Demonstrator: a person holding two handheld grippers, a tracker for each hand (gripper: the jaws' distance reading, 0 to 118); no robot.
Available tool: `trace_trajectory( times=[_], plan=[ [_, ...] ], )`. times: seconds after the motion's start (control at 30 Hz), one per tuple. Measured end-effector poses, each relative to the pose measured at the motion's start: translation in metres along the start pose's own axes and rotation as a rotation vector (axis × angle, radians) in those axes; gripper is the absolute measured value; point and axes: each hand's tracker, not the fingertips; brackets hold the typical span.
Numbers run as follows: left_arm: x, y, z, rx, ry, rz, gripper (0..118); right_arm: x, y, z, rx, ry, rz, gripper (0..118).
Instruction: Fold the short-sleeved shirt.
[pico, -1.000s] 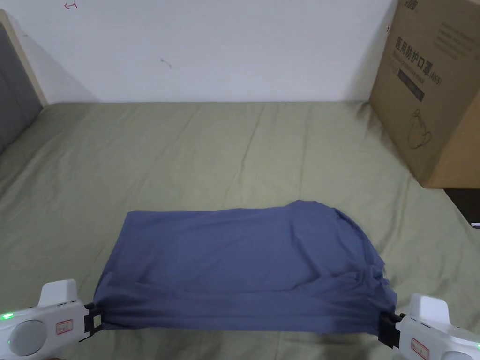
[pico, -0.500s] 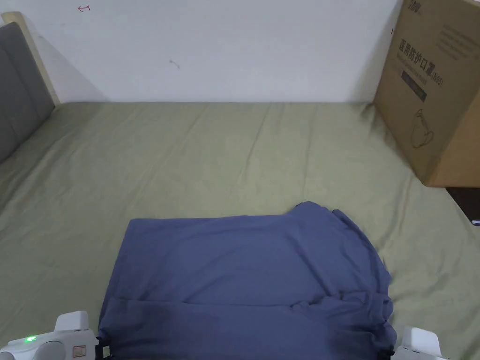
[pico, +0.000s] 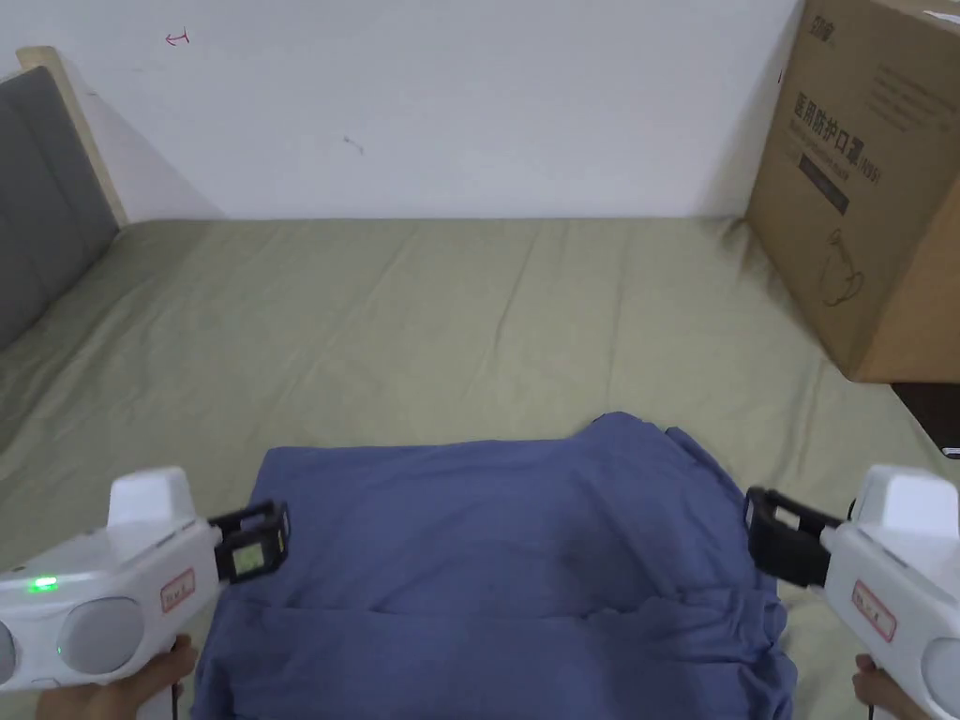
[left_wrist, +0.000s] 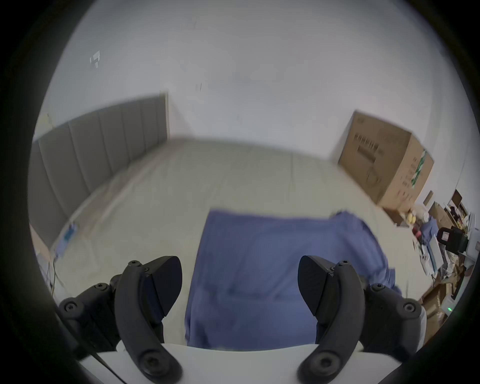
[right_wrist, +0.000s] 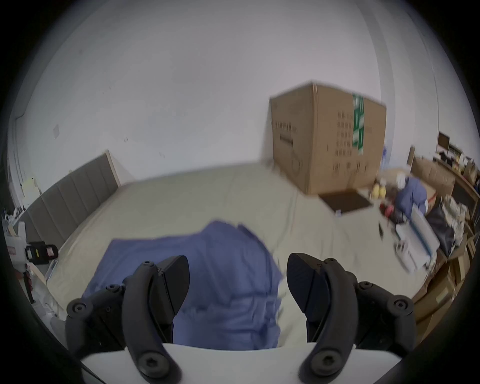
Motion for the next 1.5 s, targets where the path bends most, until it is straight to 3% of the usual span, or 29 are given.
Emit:
trace_trajectory(
  times=[0.1,0.2,0.3,0.33,0.37,0.63,0.93,1.2,1.27,1.33,1.37,1.5],
  plan=[
    [0.016,0.014,0.010,0.160,0.012,-0.048,96,-0.016,0.014,0.009,0.116,-0.046,0.054,80],
    [0.027,0.016,0.012,0.238,0.024,-0.080,81,-0.027,0.018,0.013,0.189,-0.065,0.071,73],
    [0.032,0.011,0.011,0.277,0.009,-0.064,20,-0.037,0.017,0.013,0.217,-0.094,0.096,44],
    [0.032,0.009,0.007,0.274,0.006,-0.067,2,-0.040,0.016,0.013,0.226,-0.096,0.107,20],
    [0.033,0.007,0.004,0.269,0.003,-0.066,0,-0.040,0.015,0.011,0.232,-0.089,0.112,0],
    [0.023,0.012,-0.037,0.159,-0.007,-0.094,0,-0.047,0.018,-0.014,0.213,-0.063,0.122,0],
    [-0.027,0.055,-0.174,-0.129,-0.059,0.067,0,-0.050,0.031,-0.069,0.155,-0.053,0.134,0],
    [-0.044,0.062,-0.284,-0.337,-0.031,0.002,0,-0.055,0.042,-0.121,0.121,-0.055,0.135,0],
    [-0.048,0.058,-0.308,-0.419,-0.012,0.037,27,-0.055,0.043,-0.134,0.111,-0.057,0.131,0],
    [-0.051,0.051,-0.326,-0.486,-0.001,0.040,75,-0.055,0.042,-0.145,0.100,-0.060,0.125,0],
    [-0.051,0.047,-0.335,-0.511,0.023,0.030,84,-0.054,0.041,-0.150,0.095,-0.062,0.124,0],
    [-0.050,0.035,-0.348,-0.507,0.048,0.000,84,-0.050,0.034,-0.168,0.058,-0.073,0.125,0]
  ],
)
